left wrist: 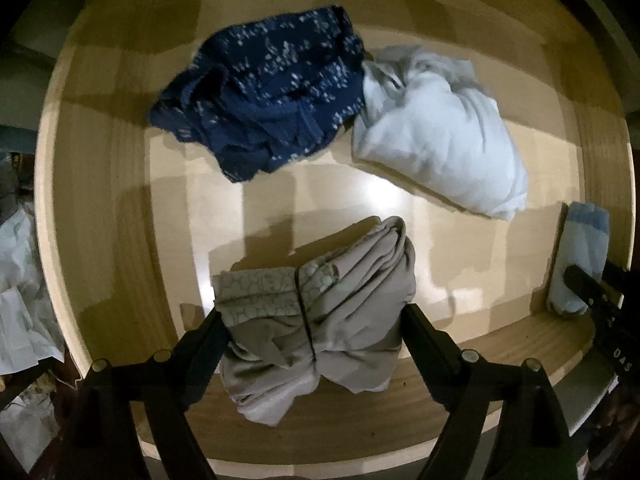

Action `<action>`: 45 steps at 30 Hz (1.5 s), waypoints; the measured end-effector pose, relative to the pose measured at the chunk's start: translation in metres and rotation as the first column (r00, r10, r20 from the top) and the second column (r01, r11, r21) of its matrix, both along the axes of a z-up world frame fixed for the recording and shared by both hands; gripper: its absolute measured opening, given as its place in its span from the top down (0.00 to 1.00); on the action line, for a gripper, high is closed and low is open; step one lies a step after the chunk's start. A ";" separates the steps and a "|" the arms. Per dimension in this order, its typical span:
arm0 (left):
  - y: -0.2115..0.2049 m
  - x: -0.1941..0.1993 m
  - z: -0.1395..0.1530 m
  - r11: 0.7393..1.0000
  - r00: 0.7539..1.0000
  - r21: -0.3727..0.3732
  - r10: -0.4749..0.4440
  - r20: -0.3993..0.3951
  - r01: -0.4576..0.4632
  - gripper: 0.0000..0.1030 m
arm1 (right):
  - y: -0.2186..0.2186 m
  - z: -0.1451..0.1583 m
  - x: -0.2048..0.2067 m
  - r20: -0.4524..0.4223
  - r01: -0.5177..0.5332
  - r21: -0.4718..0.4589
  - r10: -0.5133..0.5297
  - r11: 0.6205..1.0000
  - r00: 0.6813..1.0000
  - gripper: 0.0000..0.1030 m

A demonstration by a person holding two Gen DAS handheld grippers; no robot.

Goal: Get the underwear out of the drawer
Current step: 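Lift the grey-beige underwear and carry it over the white box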

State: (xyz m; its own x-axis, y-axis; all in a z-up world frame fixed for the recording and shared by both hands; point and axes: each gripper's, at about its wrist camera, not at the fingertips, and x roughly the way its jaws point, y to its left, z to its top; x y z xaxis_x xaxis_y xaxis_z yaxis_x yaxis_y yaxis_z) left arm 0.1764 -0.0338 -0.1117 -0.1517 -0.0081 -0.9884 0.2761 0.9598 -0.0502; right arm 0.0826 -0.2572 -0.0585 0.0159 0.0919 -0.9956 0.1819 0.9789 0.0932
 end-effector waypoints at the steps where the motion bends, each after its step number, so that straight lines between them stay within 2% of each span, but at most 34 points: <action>1: 0.000 0.001 0.003 1.000 1.000 0.003 -0.001 0.008 0.001 0.18 | 0.000 0.000 0.000 0.000 0.000 0.000 0.000 1.000 1.000 0.49; 11: -0.003 -0.012 0.023 1.000 0.994 0.019 -0.022 0.103 0.020 0.33 | -0.001 0.000 0.000 -0.001 0.001 -0.002 -0.001 1.000 1.000 0.49; 17: -0.013 -0.022 0.024 1.000 0.991 0.019 -0.011 0.136 0.009 0.34 | -0.002 0.000 0.000 0.001 0.002 -0.002 -0.002 1.000 1.000 0.49; 24: -0.008 -0.033 0.047 1.000 0.973 0.029 -0.014 0.230 0.008 0.34 | -0.004 0.000 0.000 0.006 0.005 0.001 -0.005 1.000 1.000 0.49; 31: -0.012 -0.053 0.066 1.000 0.944 0.025 -0.019 0.329 0.011 0.34 | -0.005 0.002 -0.001 0.011 0.011 0.003 -0.011 1.000 1.000 0.50; 33: -0.005 -0.054 0.081 1.000 0.932 0.025 -0.022 0.363 0.014 0.34 | -0.004 0.002 -0.001 0.010 0.012 0.002 -0.012 1.000 1.000 0.51; 39: -0.004 -0.056 0.117 0.999 0.881 0.003 -0.042 0.471 0.046 0.34 | -0.004 0.002 -0.001 0.011 0.013 0.001 -0.013 1.000 1.000 0.51; 45: -0.001 -0.058 0.156 0.996 0.836 -0.060 -0.027 0.547 0.071 0.34 | -0.004 0.002 -0.001 0.013 0.015 0.002 -0.015 1.000 1.000 0.52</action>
State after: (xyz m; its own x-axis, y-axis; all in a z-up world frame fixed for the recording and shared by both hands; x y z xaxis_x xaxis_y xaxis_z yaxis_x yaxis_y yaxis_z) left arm 0.1187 -0.0347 0.0446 0.4097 -0.0918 -0.9076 0.3267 0.9437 0.0520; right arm 0.0813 -0.2614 -0.0561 0.0301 0.0933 -0.9952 0.1957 0.9758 0.0974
